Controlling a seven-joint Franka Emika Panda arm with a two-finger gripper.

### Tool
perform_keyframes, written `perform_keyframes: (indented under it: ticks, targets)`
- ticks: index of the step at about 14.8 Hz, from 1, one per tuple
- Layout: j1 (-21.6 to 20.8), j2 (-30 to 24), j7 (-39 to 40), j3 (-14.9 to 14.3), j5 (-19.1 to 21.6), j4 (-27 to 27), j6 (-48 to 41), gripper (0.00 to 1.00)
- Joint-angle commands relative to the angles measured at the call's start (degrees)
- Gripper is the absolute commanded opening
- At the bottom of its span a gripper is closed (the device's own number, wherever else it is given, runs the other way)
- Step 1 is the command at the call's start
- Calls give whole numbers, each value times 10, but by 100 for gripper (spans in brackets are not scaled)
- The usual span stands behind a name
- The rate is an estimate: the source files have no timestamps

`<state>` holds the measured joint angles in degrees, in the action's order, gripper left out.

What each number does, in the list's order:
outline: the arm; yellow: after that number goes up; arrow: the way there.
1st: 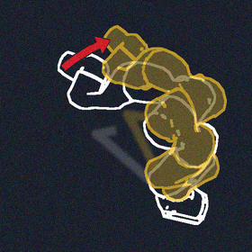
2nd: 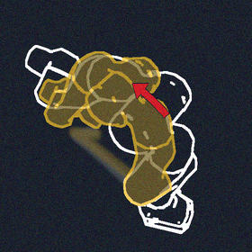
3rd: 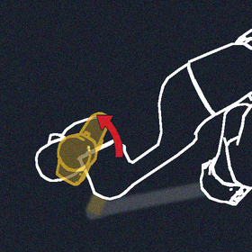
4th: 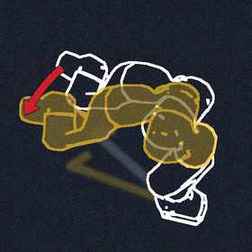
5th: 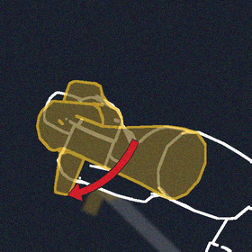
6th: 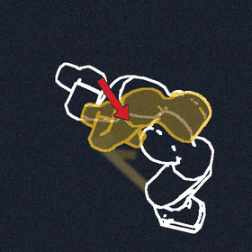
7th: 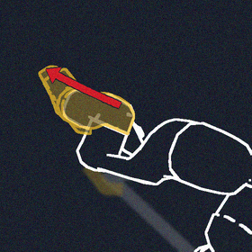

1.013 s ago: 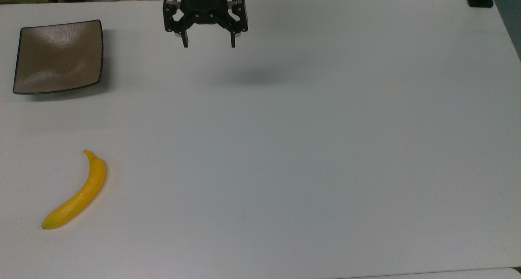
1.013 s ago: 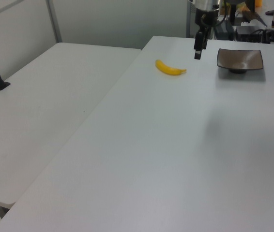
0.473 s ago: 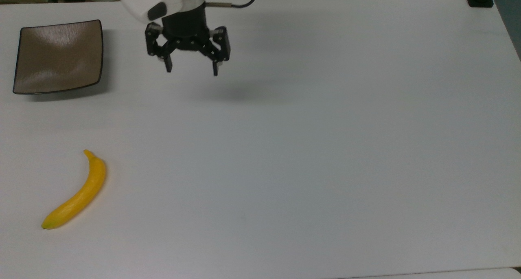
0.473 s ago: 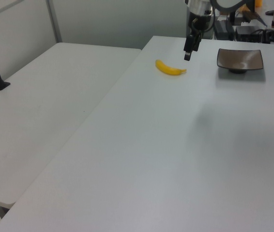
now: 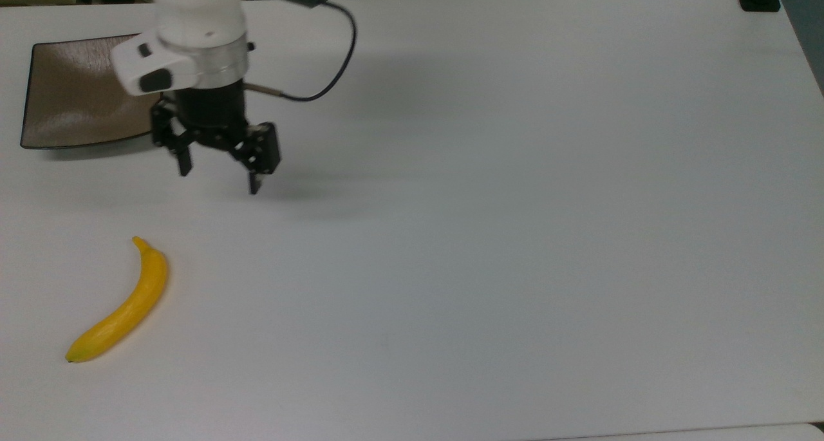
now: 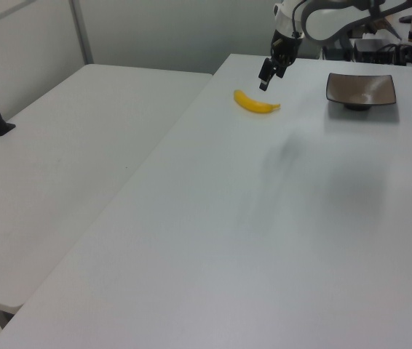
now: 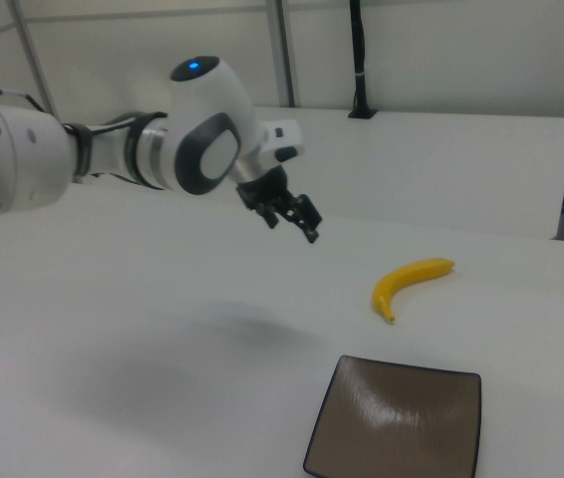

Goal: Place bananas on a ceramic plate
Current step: 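Move the open gripper over the yellow banana and lower it, then close the gripper on the banana's middle and lift it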

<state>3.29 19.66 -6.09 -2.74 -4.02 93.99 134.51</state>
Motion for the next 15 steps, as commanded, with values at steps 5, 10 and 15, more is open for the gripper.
perform_keyframes:
  ticks: [5, 10, 15]
  targets:
    - [73, 164, -1, -10, -12, -146, 102, 100]
    - [91, 228, -9, -10, -6, -175, 197, 100]
    - [89, 283, -19, -4, -4, -202, 251, 100]
